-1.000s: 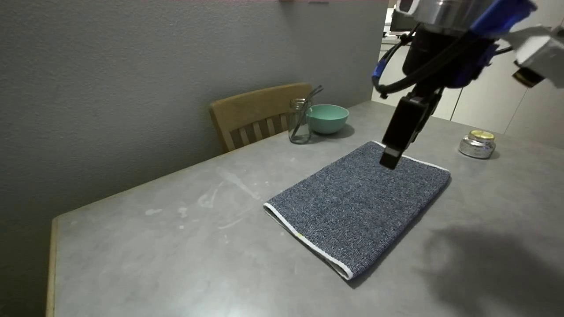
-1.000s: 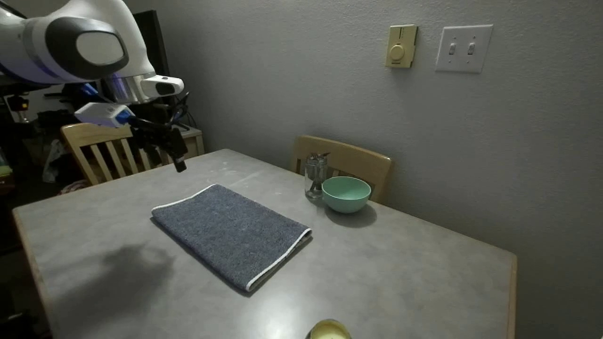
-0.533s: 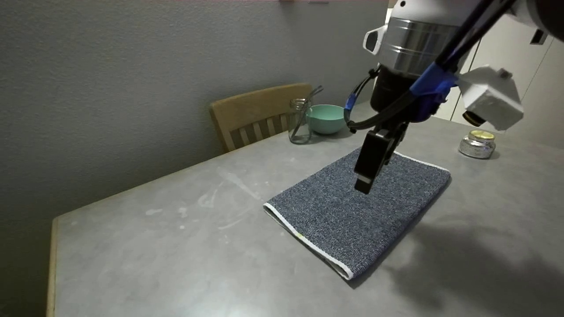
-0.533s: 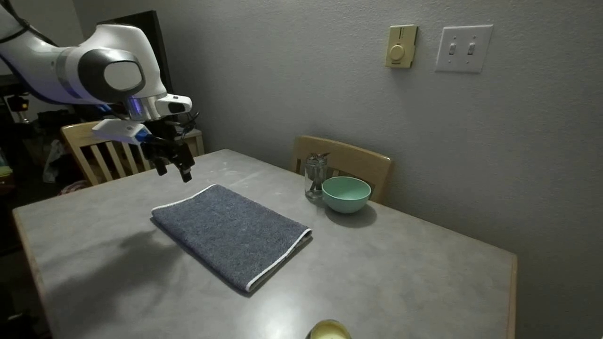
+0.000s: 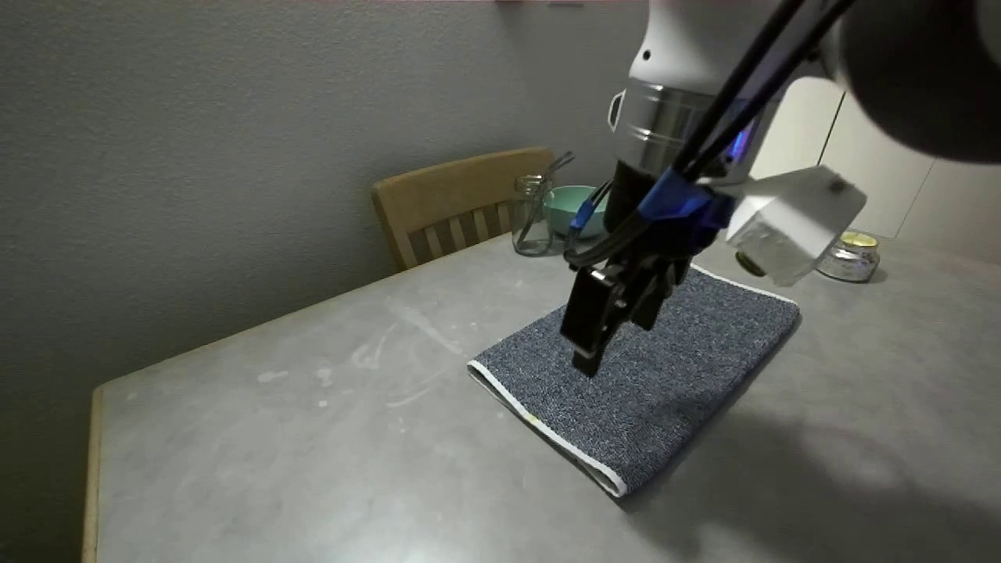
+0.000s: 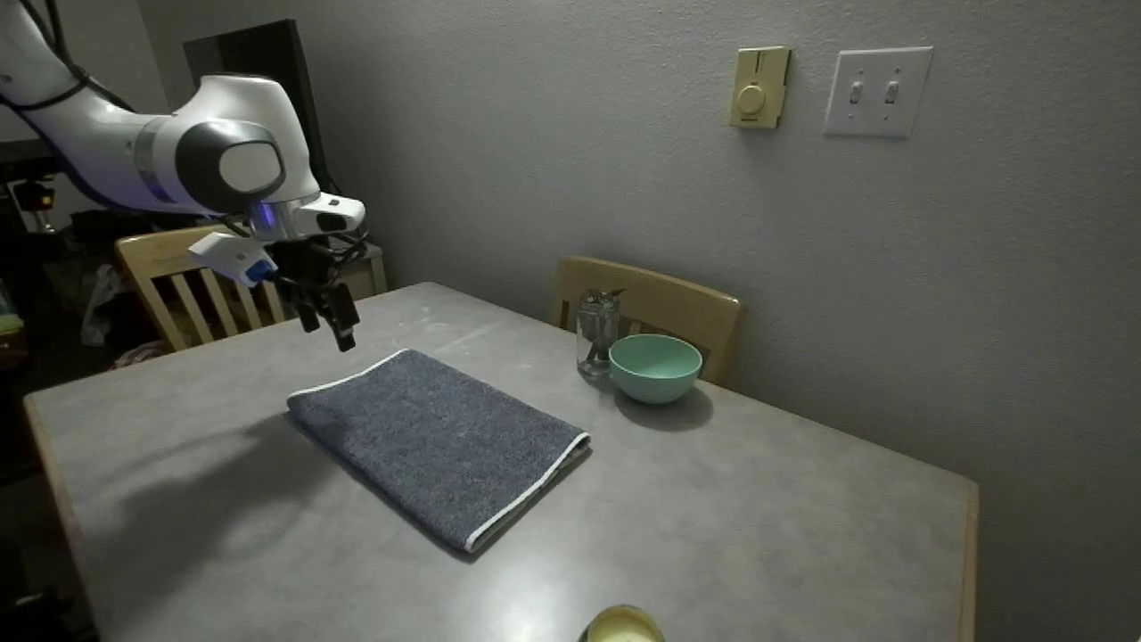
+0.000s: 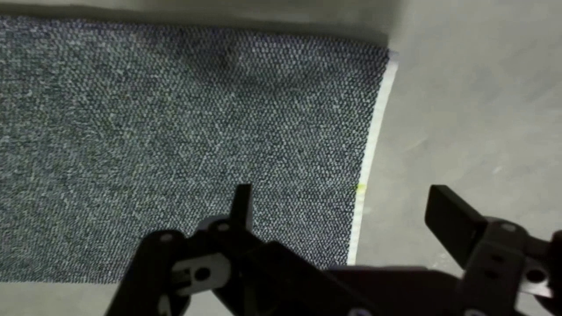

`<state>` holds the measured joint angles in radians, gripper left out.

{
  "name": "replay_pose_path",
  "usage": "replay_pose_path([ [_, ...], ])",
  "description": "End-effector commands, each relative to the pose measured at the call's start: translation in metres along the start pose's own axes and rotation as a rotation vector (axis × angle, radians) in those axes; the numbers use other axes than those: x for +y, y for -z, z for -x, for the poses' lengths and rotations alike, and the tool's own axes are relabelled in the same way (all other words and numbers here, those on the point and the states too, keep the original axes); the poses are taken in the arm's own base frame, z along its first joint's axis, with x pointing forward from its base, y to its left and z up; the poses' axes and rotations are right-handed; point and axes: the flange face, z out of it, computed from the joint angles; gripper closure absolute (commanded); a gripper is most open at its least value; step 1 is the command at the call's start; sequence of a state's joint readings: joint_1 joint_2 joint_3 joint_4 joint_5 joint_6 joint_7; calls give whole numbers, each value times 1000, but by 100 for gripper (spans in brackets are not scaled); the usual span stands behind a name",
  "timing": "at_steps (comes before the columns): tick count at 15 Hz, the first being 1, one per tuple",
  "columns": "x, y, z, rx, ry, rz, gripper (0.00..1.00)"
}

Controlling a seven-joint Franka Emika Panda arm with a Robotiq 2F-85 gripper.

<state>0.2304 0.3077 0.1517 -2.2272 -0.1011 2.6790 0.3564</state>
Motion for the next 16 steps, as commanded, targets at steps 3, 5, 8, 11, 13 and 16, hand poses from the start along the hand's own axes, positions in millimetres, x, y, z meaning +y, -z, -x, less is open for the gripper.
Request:
replay_pose_path([
  [3, -25, -50, -31, -104, -65, 7, 0],
  [5, -31, -62, -39, -130, -82, 48, 0],
  [8, -31, -60, -33, -119, -74, 28, 0],
  [11, -33, -63, -36, -110, -72, 26, 0],
  [13, -34, -65, -36, -104, -66, 17, 0],
  [16, -33, -66, -36, -106, -51, 23, 0],
])
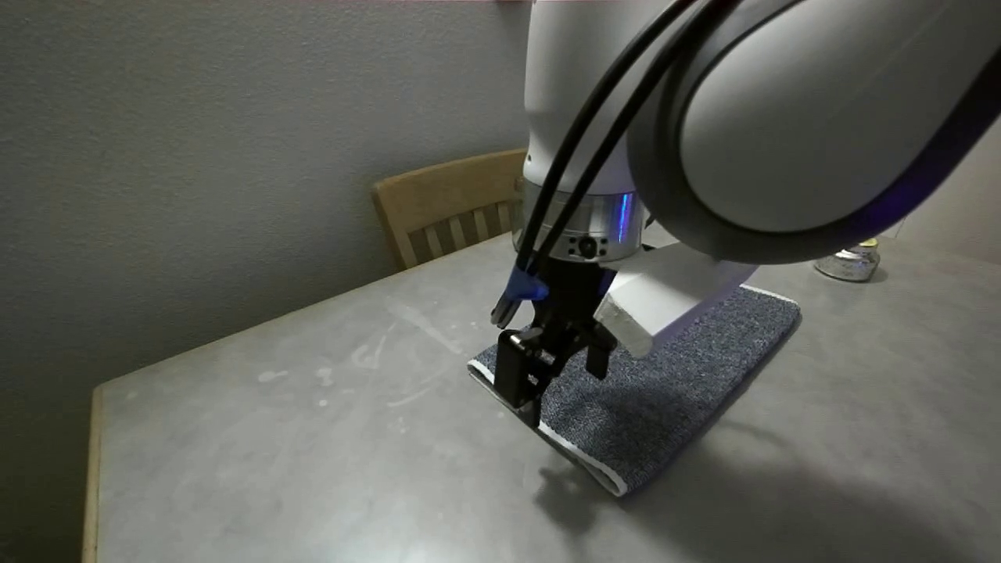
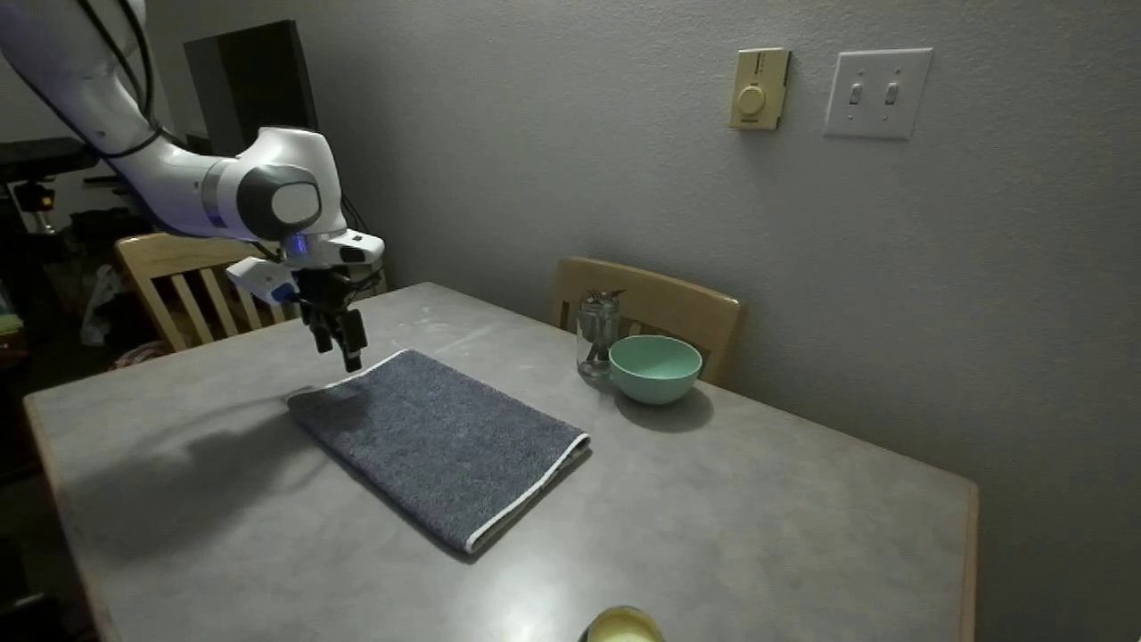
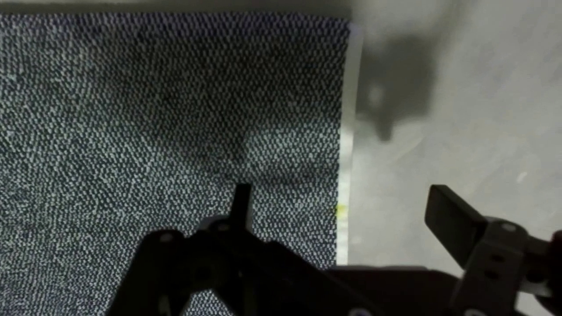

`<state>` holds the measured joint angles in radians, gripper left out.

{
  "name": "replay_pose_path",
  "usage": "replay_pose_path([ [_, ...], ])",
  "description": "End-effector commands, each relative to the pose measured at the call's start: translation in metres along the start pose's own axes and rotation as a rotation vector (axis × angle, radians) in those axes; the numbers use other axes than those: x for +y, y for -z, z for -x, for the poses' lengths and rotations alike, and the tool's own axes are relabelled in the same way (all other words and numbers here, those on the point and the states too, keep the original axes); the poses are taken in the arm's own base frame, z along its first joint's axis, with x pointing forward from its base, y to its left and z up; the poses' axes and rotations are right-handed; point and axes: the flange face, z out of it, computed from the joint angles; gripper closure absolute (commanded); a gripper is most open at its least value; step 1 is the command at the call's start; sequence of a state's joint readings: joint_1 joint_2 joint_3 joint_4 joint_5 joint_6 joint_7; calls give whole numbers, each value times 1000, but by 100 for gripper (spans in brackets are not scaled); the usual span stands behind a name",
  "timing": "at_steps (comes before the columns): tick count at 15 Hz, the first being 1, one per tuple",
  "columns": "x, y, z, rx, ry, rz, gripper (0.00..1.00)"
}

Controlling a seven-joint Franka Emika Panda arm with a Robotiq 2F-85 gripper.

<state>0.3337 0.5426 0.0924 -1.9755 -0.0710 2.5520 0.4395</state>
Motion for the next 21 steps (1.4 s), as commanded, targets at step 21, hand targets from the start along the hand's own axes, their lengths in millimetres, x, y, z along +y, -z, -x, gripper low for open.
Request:
replay_pose_path([
  [21, -7, -36, -13, 77, 178, 166, 0],
])
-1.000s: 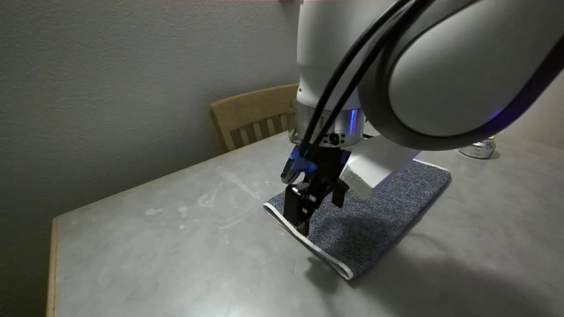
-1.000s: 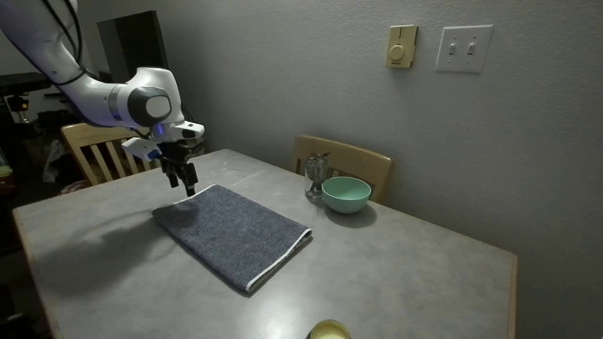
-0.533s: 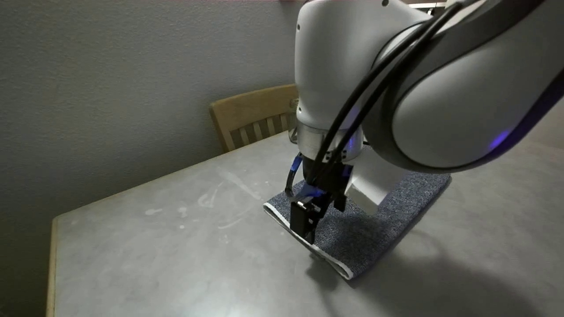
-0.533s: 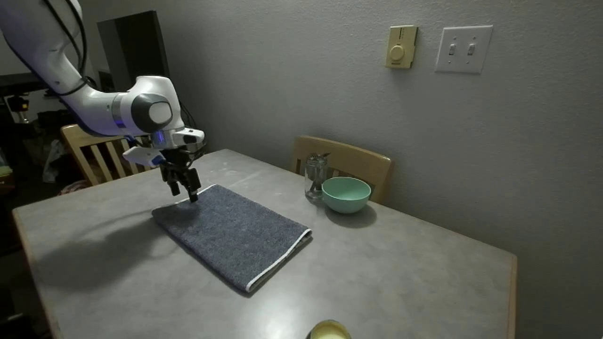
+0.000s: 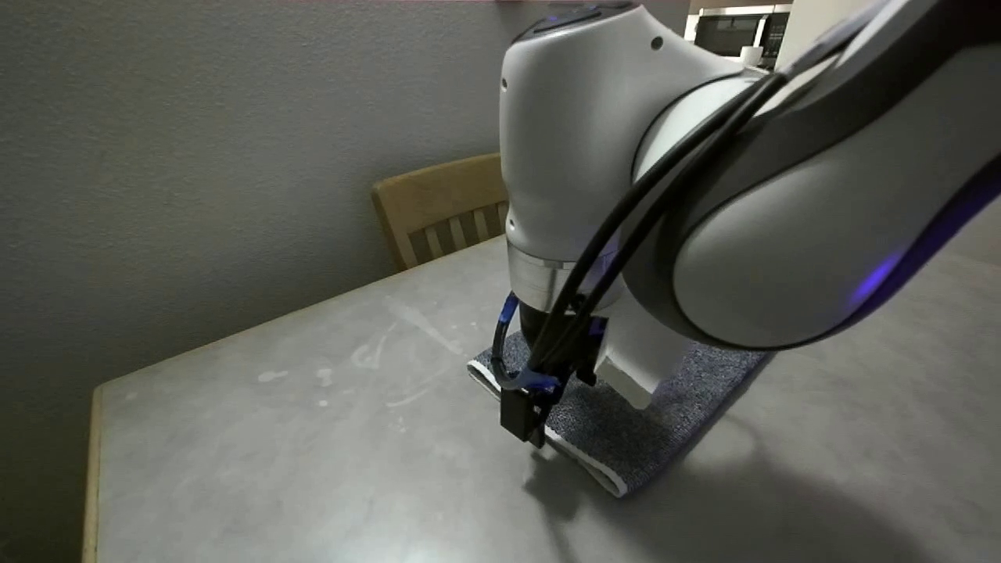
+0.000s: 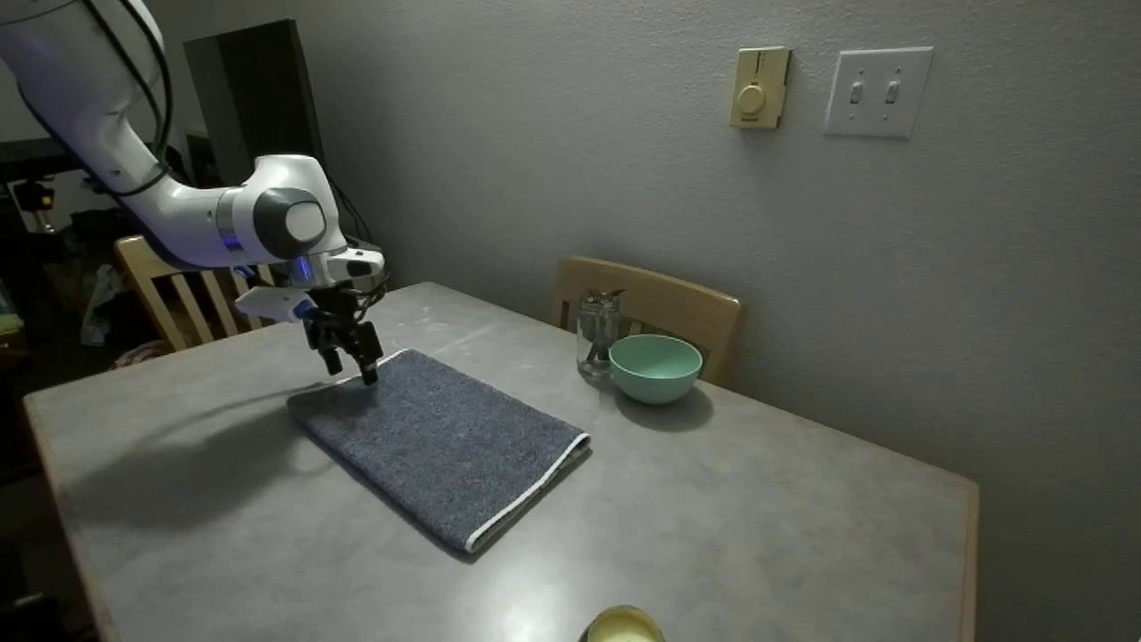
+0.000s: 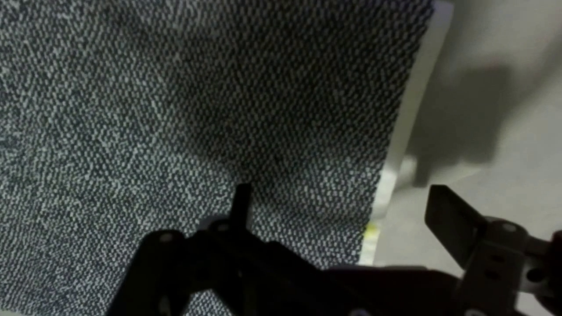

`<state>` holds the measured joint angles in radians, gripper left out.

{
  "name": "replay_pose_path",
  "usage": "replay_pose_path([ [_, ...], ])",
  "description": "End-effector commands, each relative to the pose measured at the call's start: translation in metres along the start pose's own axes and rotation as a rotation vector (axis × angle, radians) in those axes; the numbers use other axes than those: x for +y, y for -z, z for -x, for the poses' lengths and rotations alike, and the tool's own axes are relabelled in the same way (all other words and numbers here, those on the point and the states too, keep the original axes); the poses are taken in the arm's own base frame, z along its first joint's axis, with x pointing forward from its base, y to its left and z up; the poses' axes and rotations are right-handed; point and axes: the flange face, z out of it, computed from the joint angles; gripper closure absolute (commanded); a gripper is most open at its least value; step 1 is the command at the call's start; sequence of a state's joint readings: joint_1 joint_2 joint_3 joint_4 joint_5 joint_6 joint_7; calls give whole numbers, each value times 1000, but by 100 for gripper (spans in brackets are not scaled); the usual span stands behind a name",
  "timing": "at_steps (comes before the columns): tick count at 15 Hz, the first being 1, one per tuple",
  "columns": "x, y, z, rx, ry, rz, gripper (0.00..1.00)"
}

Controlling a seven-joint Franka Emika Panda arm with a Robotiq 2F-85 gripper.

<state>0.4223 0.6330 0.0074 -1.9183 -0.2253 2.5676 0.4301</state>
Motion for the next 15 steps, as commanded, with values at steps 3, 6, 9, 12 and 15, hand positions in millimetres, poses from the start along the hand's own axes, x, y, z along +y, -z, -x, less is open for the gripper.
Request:
replay_pose_path([
  [3, 5, -4, -14, 78, 21, 80, 0],
  [6, 3, -4, -14, 82, -24, 67, 0],
  [9, 1, 0, -12, 79, -146, 40, 0],
  [12, 5, 0, -11, 90, -288, 53, 0],
  [15, 7, -6, -11, 89, -363, 59, 0],
])
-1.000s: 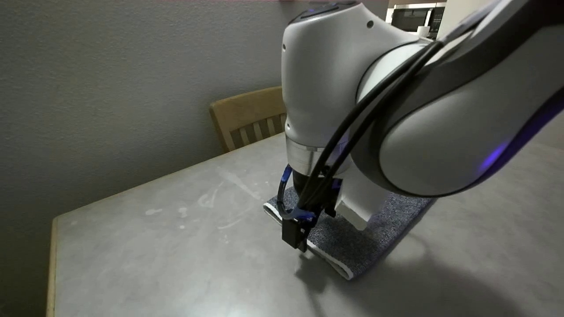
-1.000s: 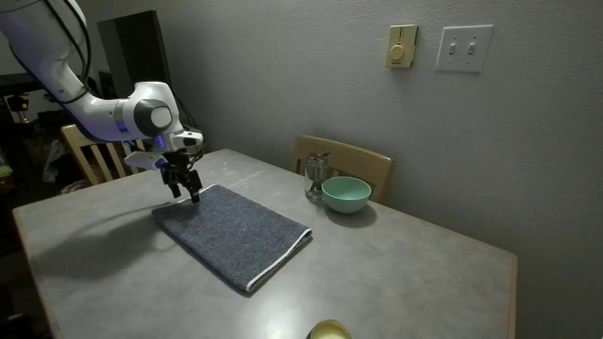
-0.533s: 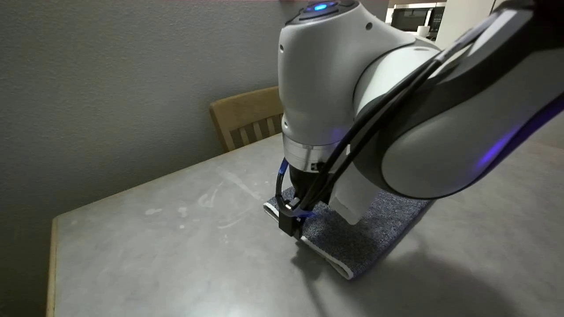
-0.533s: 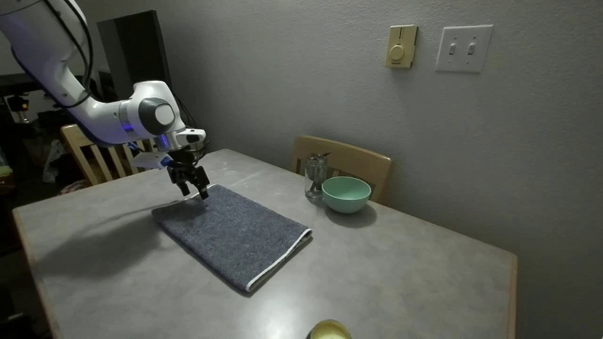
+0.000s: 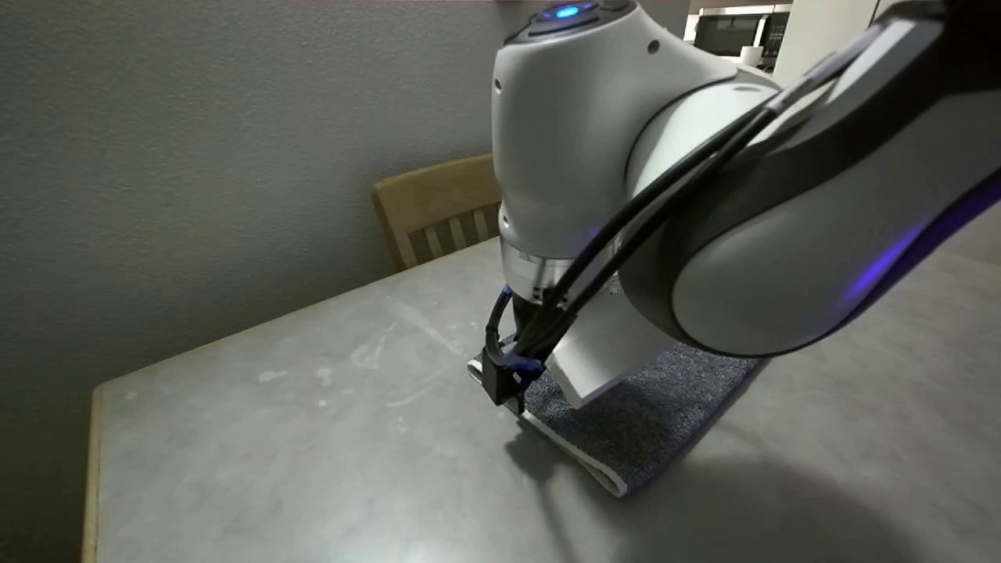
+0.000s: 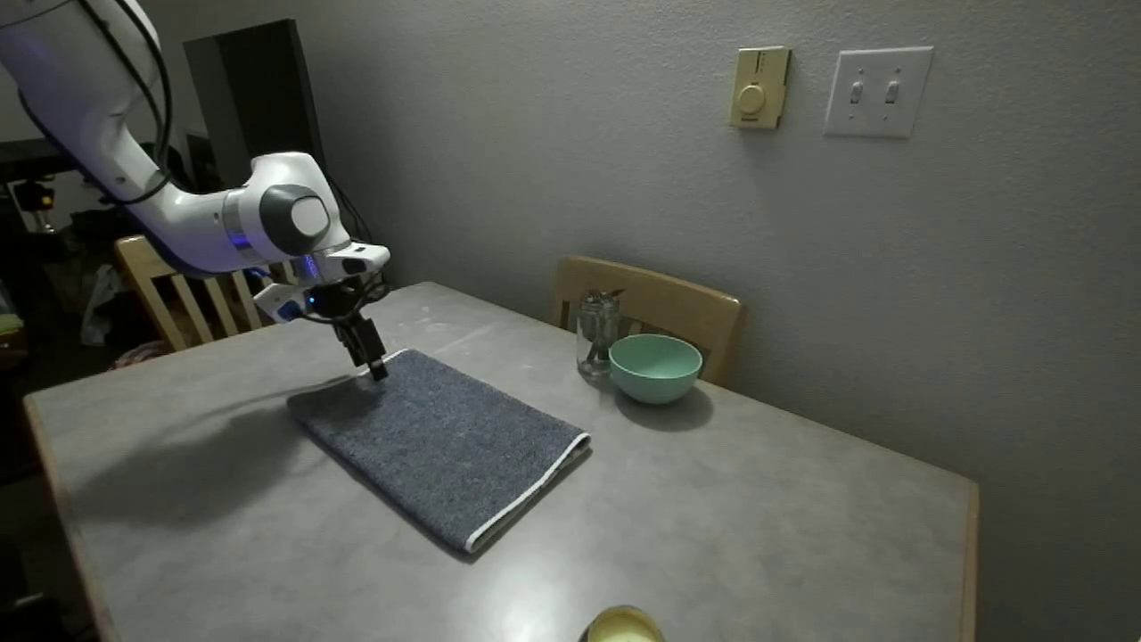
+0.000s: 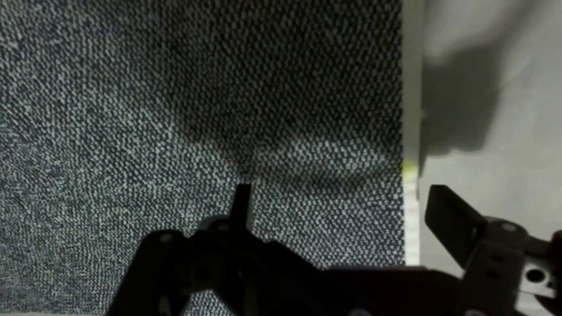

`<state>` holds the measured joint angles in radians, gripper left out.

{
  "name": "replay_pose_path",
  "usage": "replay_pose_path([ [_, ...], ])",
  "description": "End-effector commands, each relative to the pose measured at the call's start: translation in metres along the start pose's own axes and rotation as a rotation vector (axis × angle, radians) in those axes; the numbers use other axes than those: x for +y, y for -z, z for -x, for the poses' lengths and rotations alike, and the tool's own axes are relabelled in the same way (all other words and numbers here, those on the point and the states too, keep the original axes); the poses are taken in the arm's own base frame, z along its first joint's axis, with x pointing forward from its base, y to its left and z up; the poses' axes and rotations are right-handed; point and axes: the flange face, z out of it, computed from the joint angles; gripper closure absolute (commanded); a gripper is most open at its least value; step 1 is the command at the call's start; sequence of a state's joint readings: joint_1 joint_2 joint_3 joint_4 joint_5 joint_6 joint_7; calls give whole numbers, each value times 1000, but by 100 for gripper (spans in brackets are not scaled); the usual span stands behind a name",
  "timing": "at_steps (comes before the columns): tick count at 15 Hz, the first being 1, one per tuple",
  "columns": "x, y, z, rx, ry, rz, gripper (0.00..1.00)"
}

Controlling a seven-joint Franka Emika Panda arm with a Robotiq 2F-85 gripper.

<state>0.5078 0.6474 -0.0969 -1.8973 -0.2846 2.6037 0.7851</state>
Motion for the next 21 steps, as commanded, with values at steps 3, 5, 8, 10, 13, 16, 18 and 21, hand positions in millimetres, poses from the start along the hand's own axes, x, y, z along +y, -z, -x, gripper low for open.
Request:
replay_pose_path([
  [3, 1, -17, 3, -22, -75, -17, 0],
  [5, -1, -24, 6, -46, -52, -32, 0],
  [8, -5, -31, 11, -83, -26, -57, 0],
  [10, -5, -31, 10, -94, -1, -66, 0],
  [13, 0, -32, 10, -107, 64, -26, 0],
  [16, 6, -32, 10, -120, 127, 28, 0],
  [18, 6, -33, 11, -123, 153, 50, 0],
  [21, 5, -34, 11, -122, 185, 93, 0],
])
